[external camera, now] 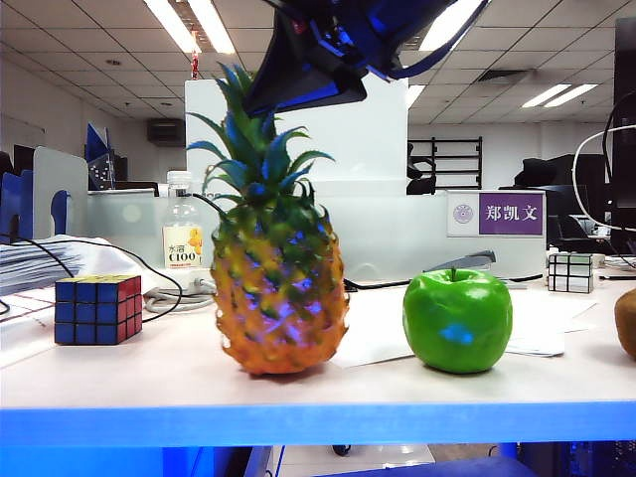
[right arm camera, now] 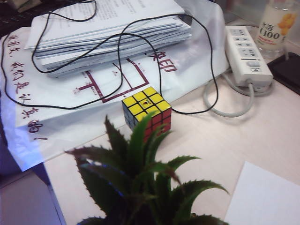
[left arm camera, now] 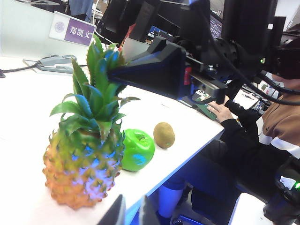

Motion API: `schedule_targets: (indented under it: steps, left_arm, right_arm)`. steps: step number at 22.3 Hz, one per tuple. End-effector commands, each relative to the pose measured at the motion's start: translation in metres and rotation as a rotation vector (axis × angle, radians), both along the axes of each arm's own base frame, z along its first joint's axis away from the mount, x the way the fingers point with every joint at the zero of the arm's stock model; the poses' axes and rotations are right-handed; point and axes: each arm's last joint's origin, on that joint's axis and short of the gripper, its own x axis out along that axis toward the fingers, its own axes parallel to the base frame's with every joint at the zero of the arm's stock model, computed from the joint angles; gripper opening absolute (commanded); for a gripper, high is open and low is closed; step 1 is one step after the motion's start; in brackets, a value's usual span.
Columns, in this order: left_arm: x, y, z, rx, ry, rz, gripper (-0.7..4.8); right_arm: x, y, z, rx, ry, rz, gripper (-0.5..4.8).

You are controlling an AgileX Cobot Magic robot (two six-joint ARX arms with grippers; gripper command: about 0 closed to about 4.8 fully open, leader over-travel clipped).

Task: Arrange all the fruits from large to small from left to right in a row.

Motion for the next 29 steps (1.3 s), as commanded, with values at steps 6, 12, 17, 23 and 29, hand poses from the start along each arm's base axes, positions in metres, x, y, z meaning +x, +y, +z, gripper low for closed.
schedule_targets:
  steps: [6, 12, 17, 23, 29]
  left_arm:
    - [0.0, 0.0, 0.002, 0.001, -0.014, -0.003, 0.54]
    - [0.0, 0.0, 0.002, 0.001, -0.014, -0.003, 0.54]
    - [-0.001, 0.0, 0.002, 0.001, -0.017, -0.003, 0.54]
    - [-0.001, 0.0, 0.002, 0.002, -0.019, -0.005, 0.54]
    - [-0.001, 0.0, 0.002, 0.002, -0.019, -0.004, 0.54]
  right_arm:
    - [0.0, 0.002, 0.015, 0.103, -0.07, 0.016, -0.07]
    - [-0.002, 0.006, 0.014, 0.114, -0.045, 0.05, -0.07]
    - [-0.002, 0.011, 0.007, 0.088, -0.029, 0.06, -0.07]
    - [0.001, 0.015, -0.003, 0.068, -0.008, 0.063, -0.07]
    - [0.002, 0.014, -0.003, 0.067, -0.009, 0.057, -0.04]
